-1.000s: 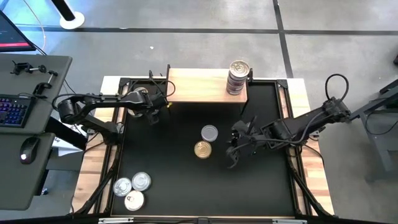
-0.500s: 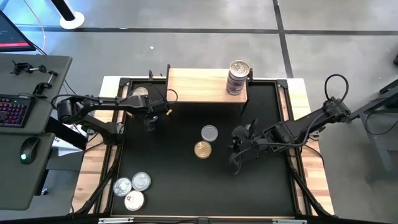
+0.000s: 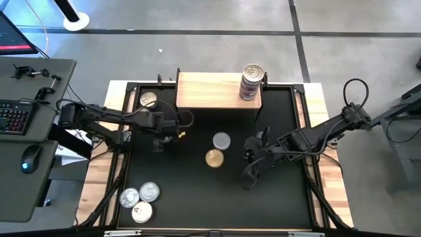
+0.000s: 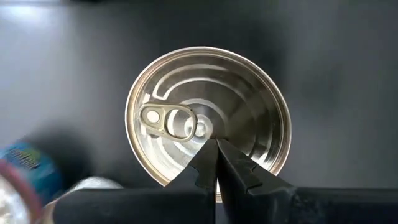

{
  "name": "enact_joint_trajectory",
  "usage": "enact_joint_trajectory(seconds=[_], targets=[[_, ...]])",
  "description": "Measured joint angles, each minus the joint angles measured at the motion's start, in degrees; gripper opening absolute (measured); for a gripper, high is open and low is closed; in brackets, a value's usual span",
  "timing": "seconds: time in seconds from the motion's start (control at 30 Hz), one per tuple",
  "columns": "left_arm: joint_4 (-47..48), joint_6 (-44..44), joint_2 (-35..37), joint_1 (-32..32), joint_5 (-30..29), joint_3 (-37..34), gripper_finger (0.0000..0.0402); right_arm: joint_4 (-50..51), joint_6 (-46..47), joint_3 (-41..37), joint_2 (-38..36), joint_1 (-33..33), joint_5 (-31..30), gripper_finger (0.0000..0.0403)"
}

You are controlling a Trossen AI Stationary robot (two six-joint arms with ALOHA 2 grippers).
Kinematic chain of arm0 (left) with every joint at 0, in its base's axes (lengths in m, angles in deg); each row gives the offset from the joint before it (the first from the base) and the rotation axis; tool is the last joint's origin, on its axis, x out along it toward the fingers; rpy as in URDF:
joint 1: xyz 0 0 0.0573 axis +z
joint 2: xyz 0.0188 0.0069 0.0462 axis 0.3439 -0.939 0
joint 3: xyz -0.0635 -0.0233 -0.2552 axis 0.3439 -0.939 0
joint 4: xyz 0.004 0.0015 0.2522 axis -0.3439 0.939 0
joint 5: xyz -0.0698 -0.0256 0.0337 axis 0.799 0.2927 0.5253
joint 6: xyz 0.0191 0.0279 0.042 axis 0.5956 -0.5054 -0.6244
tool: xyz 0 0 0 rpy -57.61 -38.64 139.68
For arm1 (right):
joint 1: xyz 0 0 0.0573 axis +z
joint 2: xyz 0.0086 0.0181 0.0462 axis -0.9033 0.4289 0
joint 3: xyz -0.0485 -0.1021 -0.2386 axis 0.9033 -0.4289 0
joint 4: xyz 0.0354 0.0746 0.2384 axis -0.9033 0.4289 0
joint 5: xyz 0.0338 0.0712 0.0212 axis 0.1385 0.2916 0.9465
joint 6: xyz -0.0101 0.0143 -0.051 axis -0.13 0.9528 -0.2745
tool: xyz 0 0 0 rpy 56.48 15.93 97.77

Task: Stack canned seafood by type on shelf
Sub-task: Stack the blue tuna can on top of the blue tuna can

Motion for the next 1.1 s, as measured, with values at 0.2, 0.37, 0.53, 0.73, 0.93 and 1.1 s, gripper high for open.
enact_joint_trajectory(seconds=[0.2, 0.37, 0.53, 0.73, 0.93, 1.1], targets=[[-4.57, 5.05, -0.26, -6.14, 6.96, 2.24, 0.0, 0.0, -2.36, 0.0, 0.0, 0.0, 1.43, 0.0], [-11.29, 13.1, -2.01, -12.74, 10.16, 2.46, 0.0, 0.02, -2.4, 0.01, 0.0, 1.73, 5.55, 0.0], [-21.87, 20.92, -7.29, -20.98, 11.37, 2.77, 0.0, 0.85, 0.18, 0.02, 0.0, 5.88, 6.6, 0.0], [-43.05, 28.55, -15.82, -27.39, 11.04, 3.93, 0.0, 3.26, 8.84, 0.02, 0.43, 11.92, 6.67, 0.0], [-47.75, 29.02, -27.48, -28.41, 6.69, 15.22, 0.0, 6.98, 18.99, 0.02, 2.47, 17.02, 6.79, 0.0], [-47.6, 23.41, -37.2, -27.38, 6.48, 28.6, 0.0, 8.05, 25.49, 0.02, 6.04, 19.94, 8.29, 0.0]])
